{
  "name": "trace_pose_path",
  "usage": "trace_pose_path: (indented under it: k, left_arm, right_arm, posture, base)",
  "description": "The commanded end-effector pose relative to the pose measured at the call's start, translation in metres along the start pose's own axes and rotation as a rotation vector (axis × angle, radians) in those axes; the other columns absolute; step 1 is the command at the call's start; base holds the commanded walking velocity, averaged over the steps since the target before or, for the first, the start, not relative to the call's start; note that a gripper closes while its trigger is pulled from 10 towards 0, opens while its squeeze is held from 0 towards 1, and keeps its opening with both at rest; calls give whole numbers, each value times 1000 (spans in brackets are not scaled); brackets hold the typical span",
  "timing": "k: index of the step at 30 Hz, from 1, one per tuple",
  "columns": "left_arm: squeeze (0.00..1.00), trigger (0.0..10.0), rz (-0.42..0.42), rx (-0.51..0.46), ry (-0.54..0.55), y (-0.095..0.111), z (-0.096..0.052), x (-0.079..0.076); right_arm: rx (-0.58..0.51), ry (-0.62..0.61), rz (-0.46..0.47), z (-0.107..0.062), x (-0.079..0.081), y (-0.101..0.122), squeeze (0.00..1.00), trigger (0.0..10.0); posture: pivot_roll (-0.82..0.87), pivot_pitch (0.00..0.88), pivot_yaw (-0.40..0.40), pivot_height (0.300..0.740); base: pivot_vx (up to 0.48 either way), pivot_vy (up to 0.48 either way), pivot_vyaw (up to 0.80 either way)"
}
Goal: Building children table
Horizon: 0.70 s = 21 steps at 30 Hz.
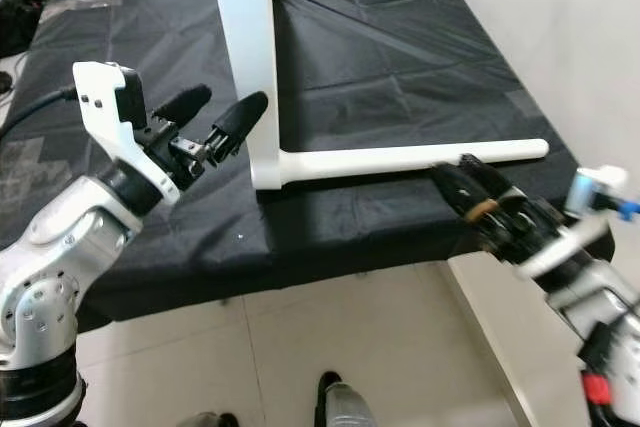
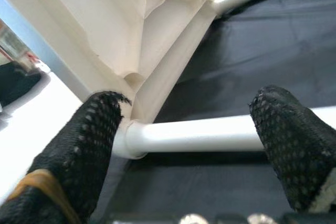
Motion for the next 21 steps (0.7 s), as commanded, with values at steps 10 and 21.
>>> trace_pose_path:
  k: [10, 21]
  left_arm:
    - [0, 10000, 11, 144, 76, -45, -38, 8]
    - [0, 10000, 59, 253, 68, -81, -66, -1]
  right_arm:
    - [185, -18, -705, 54, 32, -18, 0, 10000]
    - [191, -94, -494, 84, 45, -67, 0, 10000]
  posture:
    - [-71, 145, -15, 740]
    - [-68, 120, -20, 740]
  base:
    - [0, 0, 0]
    - [0, 0, 0]
Point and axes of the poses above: a point about 5 cm out from each wrist's last joint towards the gripper, its own z axis pointing out of the wrist towards the gripper, its own y axis along the axis of the wrist's last joint, x = y × z, the point moved 2 cm from there along z, pointing out of the wrist towards the gripper, and after that the axes turned 8 degrees about z, right-handed, at the moved point
